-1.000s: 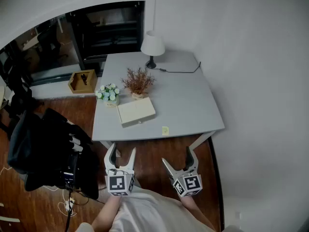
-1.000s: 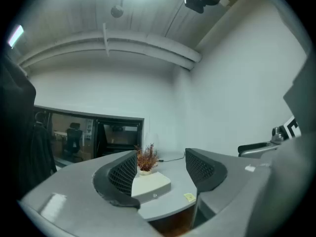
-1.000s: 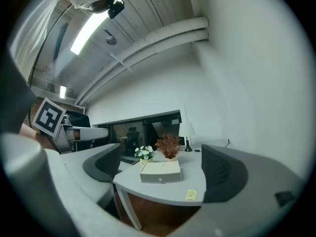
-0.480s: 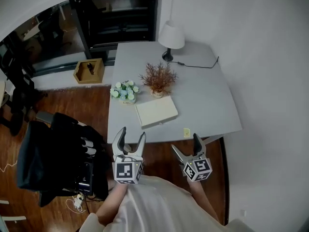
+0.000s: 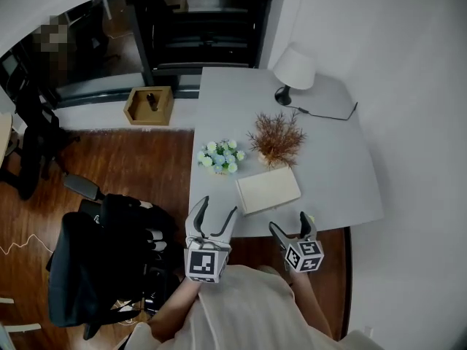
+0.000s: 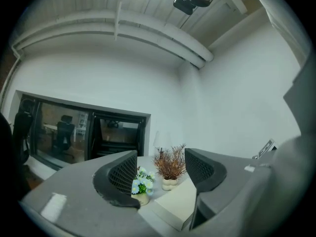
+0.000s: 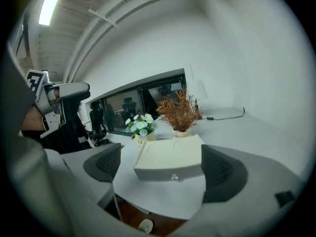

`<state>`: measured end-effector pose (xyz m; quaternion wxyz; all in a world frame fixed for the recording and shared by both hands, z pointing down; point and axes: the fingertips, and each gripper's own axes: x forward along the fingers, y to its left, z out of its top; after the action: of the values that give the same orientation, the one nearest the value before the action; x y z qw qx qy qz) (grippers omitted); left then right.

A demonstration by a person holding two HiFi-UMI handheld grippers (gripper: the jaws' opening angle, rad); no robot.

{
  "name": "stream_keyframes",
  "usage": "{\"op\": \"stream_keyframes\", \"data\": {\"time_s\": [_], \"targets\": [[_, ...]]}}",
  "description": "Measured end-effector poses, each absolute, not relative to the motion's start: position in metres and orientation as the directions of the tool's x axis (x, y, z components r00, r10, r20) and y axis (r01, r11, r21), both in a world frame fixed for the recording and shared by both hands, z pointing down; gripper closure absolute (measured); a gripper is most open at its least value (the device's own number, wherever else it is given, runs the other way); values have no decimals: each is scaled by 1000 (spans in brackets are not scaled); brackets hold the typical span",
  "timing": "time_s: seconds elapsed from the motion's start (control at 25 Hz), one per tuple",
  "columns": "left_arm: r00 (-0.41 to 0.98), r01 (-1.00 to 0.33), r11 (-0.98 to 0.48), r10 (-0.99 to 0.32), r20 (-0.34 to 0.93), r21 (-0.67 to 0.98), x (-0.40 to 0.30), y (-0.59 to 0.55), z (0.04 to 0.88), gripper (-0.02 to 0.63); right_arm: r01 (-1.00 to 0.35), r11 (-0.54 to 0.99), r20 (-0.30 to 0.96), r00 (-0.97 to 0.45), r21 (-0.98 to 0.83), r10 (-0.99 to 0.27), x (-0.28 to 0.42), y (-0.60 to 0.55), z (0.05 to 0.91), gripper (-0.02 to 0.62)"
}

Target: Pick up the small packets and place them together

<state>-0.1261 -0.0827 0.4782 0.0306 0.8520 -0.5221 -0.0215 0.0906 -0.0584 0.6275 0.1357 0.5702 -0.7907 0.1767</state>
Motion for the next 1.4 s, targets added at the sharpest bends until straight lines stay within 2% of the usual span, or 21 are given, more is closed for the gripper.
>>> {"op": "stream_keyframes", "data": {"time_s": [0.04,0.08,0.32,0.6,0.64,0.68,0.72,1.0,1.04,1.08,1.28,1.36,1.4], "targets": [[454,-887,-453,-891,-2,87,-128,-88,480,316,-947,292,432,-322,-137,-842,88,-59,632,113],[452,-888,-450,-892,0,98,-130,-94,483,316,-942,300,449,-336,-151,-828,86,-60,638,171],[431,-899,-428,-902,18,97,-124,-117,486,319,-933,319,572,-354,-166,-740,91,-74,687,173],[382,-922,-377,-923,40,88,-100,-133,478,319,-892,368,734,-432,-261,-525,94,-87,759,175],[378,-924,-374,-925,44,81,-97,-135,477,319,-882,378,750,-448,-282,-486,90,-85,769,198],[373,-926,-369,-926,49,77,-94,-136,478,319,-873,385,761,-463,-301,-455,87,-83,776,265],[367,-929,-363,-929,54,74,-92,-136,478,319,-866,389,766,-474,-316,-435,85,-83,781,276],[330,-944,-326,-940,90,48,-86,-128,486,319,-870,365,803,-462,-331,-376,92,-98,802,285],[324,-946,-321,-942,94,46,-87,-127,486,319,-869,363,808,-464,-335,-363,92,-98,804,371],[316,-949,-312,-944,94,46,-89,-127,487,319,-867,361,809,-468,-344,-355,91,-99,806,416],[290,-957,-286,-952,102,53,-94,-128,492,319,-870,356,812,-463,-340,-355,91,-108,805,426],[288,-957,-284,-952,107,55,-95,-128,494,319,-861,372,812,-473,-346,-341,87,-108,804,524],[287,-958,-282,-952,109,58,-95,-128,496,319,-858,381,813,-475,-344,-336,85,-108,804,525]]}}
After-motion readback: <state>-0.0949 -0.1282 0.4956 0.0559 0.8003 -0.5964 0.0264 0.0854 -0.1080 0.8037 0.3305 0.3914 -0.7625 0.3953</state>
